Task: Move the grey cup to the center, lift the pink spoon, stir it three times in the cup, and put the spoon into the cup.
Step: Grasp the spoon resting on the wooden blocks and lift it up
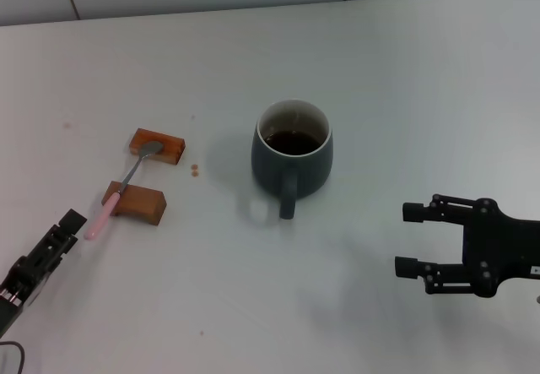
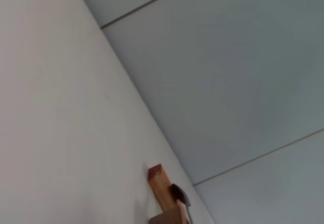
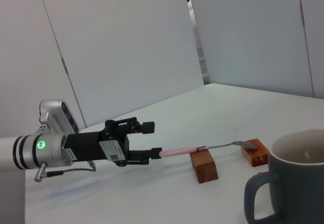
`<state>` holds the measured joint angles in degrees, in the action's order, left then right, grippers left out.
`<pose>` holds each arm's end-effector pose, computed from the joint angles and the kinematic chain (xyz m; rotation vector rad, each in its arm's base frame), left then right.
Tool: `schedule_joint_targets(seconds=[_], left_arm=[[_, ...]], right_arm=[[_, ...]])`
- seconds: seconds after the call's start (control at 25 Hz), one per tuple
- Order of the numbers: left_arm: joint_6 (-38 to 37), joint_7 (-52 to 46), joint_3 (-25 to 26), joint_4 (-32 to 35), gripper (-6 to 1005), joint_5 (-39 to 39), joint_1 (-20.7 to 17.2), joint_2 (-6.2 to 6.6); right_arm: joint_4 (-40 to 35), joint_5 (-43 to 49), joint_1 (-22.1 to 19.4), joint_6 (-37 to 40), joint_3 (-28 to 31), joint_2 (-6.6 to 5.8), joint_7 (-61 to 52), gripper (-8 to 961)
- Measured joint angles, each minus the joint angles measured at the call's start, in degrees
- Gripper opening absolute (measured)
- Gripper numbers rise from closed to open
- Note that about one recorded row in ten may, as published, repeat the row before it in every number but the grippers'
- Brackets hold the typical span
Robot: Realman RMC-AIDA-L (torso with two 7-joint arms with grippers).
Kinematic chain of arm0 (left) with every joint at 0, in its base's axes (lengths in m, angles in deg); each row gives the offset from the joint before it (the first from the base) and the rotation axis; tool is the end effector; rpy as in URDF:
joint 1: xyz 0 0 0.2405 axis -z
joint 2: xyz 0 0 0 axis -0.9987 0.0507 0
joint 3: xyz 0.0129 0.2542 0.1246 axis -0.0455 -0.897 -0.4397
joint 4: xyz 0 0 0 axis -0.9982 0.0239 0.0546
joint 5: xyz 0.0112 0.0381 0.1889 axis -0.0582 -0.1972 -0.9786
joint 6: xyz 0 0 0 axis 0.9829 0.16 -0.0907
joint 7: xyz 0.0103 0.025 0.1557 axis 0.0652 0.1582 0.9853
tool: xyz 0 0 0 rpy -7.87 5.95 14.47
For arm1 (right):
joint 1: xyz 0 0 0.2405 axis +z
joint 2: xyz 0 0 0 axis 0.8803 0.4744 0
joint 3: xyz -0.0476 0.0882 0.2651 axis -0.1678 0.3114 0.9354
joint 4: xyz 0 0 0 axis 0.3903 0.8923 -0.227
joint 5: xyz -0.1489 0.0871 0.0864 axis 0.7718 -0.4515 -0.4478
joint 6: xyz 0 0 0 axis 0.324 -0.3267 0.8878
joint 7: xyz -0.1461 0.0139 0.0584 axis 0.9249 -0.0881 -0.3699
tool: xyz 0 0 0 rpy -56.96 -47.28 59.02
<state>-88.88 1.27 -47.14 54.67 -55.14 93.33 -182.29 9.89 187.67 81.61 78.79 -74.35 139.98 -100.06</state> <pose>-0.3756 0.1892 -0.0468 -1.5673 -1.6922 -1.3418 0.3083 0.2510 -0.0243 -2.7922 0.5270 0.7765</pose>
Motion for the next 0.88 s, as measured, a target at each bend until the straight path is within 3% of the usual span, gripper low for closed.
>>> schedule_joint_targets(seconds=[0.88], left_arm=[[1.9, -0.5, -0.1, -2.7, 784, -0.4, 3.5, -0.27]], right_arm=[[0.0, 1.1, -0.2, 0.0, 0.0, -0.1, 0.0, 811]])
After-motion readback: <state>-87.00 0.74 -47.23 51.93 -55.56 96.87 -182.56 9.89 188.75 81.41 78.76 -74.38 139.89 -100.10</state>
